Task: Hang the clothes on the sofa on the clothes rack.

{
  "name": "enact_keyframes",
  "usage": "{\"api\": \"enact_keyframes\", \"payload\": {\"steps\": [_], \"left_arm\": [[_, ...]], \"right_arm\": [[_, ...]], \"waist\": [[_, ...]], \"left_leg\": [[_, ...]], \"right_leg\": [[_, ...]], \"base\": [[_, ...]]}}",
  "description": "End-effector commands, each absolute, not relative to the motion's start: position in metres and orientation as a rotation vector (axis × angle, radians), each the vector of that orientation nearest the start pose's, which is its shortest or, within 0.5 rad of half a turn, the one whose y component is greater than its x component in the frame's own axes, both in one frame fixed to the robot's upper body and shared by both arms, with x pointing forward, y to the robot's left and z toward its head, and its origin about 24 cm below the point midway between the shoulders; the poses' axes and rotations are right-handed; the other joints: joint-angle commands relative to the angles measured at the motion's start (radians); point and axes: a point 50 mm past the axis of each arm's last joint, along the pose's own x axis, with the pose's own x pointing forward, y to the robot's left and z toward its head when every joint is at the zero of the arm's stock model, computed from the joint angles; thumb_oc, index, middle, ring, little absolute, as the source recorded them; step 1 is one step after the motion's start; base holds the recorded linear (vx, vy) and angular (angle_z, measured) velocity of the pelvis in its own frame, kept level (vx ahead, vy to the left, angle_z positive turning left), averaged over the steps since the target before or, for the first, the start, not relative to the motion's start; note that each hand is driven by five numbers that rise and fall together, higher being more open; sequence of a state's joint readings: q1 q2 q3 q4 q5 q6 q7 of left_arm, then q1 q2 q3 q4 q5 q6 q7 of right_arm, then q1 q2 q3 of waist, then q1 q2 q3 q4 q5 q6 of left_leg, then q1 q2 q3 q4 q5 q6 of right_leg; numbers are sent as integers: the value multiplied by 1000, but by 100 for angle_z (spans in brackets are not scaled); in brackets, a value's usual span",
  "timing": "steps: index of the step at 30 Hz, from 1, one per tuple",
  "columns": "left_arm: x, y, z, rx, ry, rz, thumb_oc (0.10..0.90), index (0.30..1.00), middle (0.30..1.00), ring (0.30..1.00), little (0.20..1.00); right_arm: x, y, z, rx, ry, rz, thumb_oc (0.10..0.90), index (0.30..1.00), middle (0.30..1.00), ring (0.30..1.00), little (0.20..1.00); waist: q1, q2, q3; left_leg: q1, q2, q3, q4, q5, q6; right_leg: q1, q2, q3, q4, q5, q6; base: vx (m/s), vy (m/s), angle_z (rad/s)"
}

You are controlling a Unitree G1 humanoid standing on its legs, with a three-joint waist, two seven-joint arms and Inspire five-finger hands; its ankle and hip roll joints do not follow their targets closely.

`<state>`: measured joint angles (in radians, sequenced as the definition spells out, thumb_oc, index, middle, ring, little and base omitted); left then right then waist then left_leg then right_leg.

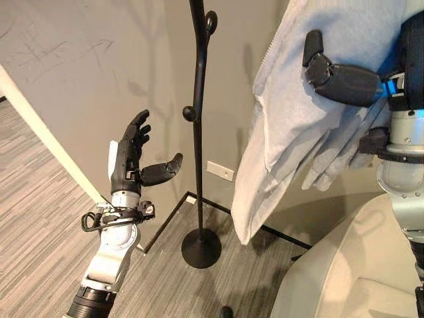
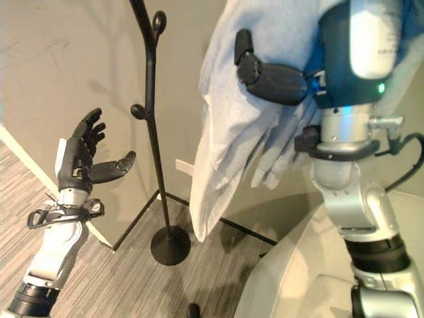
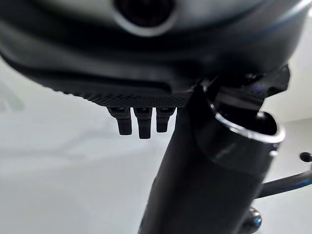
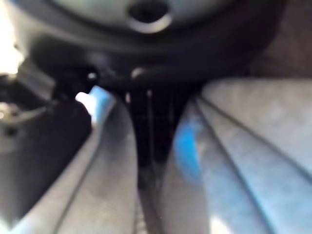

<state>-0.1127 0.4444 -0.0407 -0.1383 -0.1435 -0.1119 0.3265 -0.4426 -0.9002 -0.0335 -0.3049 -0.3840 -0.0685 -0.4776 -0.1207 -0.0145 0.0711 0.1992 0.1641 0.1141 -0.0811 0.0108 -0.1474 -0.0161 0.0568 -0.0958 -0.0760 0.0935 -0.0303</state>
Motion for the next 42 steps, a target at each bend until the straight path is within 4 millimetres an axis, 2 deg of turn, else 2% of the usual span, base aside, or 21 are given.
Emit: {"api": "enact_keyframes", "payload": {"steps": [1,3,5,7,8,10,11,13,17,18,19,22,27,35,36,42], "left_arm": [[256,216,188,396,-716,295,800,900,900,900,900],[252,215,189,410,-734,297,800,900,900,900,900],[242,211,174,474,-664,201,800,900,900,900,900],[236,207,159,444,-592,122,800,900,900,900,900],[234,202,146,379,-521,53,800,900,900,900,900],[231,200,139,337,-476,6,800,900,900,900,900],[226,195,122,252,-376,-73,800,900,900,900,900],[222,190,109,187,-300,-132,800,900,900,900,900],[217,181,95,70,-205,-217,800,900,900,900,900],[217,175,90,19,-172,-247,800,900,900,900,900],[217,175,90,19,-172,-247,800,900,900,900,900],[216,167,86,-37,-156,-272,800,900,900,900,900],[223,149,86,-60,-188,-285,800,900,900,900,900],[235,103,86,-181,-188,-403,800,900,900,900,900],[237,90,83,-184,-180,-437,800,900,900,900,900],[236,65,79,-192,-161,-535,800,900,900,900,900]], "right_arm": [[224,-225,328,-999,-1298,-589,400,300,300,300,300],[223,-227,327,-1003,-1292,-592,400,300,300,300,300],[223,-234,322,-1012,-1255,-596,400,300,300,300,300],[223,-235,322,-1011,-1249,-592,400,300,300,300,300],[223,-234,323,-1000,-1255,-586,400,300,300,300,300],[224,-232,322,-992,-1251,-574,400,300,300,300,300],[227,-227,322,-978,-1252,-549,400,300,300,300,300],[230,-219,322,-960,-1263,-517,400,300,300,300,300],[234,-211,322,-955,-1267,-501,400,300,300,300,300],[236,-206,321,-946,-1272,-495,400,300,300,300,300],[236,-206,321,-946,-1272,-496,400,300,300,300,300],[238,-201,317,-925,-1264,-486,400,300,300,300,300],[237,-193,308,-879,-1258,-463,400,300,300,300,300],[234,-166,289,-704,-1249,-318,400,300,300,300,300],[233,-159,285,-664,-1249,-274,400,300,300,300,300],[233,-148,280,-594,-1240,-213,400,300,300,300,300]], "waist": [[8,-21,-116],[13,-23,-114],[27,-26,-104],[31,-27,-97],[32,-27,-90],[33,-26,-90],[33,-24,-82],[30,-22,-74],[24,-10,-53],[20,-10,-36],[20,-7,-38],[15,-7,-19],[17,-27,-4],[7,-62,-3],[1,-72,-5],[-6,-81,-8]], "left_leg": [[36,-30,19,47,-16,53],[36,-33,17,47,-24,56],[26,-45,9,54,-44,65],[21,-51,5,58,-58,71],[19,-55,5,57,-70,75],[18,-58,5,60,-78,79],[18,-65,7,59,-100,88],[18,-74,13,57,-120,99],[23,-97,17,36,-153,125],[22,-117,16,19,-147,136],[26,-115,15,15,-153,138],[28,-148,20,-6,-152,155],[11,-189,38,-6,-153,176],[8,-223,59,-6,-153,198],[12,-227,61,-6,-153,201],[24,-234,62,-6,-158,208]], "right_leg": [[16,-55,48,15,-53,112],[20,-60,48,13,-52,114],[17,-73,45,17,-46,121],[11,-79,45,22,-43,124],[6,-84,47,26,-40,126],[5,-86,49,29,-40,128],[-5,-91,54,40,-37,131],[-17,-99,63,54,-32,136],[-53,-114,75,92,-27,154],[-82,-126,81,109,-2,161],[-79,-124,81,110,-10,164],[-111,-139,90,116,29,186],[-140,-166,93,97,77,213],[-151,-190,116,59,129,233],[-152,-191,124,61,134,235],[-153,-192,139,68,146,238]], "base": [[-27,44,19],[-33,50,8],[-84,80,3],[-90,73,2],[-80,70,3],[-68,67,3],[-84,89,5],[-110,116,-3],[-122,138,-9],[-160,141,-18],[-179,159,-20],[-138,126,-9],[-138,97,-6],[-97,32,-7],[-48,-7,-13],[-15,-2,-4]]}}
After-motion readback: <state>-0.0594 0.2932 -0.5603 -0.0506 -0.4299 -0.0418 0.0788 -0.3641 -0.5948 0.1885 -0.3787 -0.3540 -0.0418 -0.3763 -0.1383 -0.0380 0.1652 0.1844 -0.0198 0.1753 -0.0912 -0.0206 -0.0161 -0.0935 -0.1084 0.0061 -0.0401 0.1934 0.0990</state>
